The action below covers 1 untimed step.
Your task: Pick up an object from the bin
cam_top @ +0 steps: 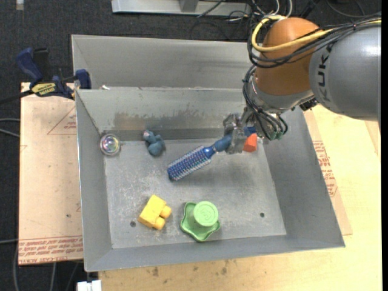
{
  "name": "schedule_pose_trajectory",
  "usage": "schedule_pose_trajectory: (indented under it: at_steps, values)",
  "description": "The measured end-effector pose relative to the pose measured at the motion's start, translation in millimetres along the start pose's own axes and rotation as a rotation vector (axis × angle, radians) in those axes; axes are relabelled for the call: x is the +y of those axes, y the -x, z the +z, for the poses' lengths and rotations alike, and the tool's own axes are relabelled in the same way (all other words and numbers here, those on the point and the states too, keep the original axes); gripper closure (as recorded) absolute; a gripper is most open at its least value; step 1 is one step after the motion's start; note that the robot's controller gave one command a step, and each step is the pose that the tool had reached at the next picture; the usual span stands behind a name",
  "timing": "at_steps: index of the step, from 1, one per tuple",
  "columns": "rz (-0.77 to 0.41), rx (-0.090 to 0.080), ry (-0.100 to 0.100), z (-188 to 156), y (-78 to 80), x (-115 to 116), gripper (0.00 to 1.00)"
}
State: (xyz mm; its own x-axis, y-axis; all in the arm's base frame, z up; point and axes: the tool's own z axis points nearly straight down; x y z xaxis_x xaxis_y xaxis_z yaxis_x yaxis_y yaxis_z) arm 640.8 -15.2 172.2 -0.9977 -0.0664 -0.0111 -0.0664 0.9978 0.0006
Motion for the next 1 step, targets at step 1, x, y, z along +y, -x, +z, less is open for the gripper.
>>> schedule_pose_trajectory:
  at_steps: [1]
  values:
    - [-0.012, 0.0, -0.001, -108.7, -8.4, 2.8, 1.0]
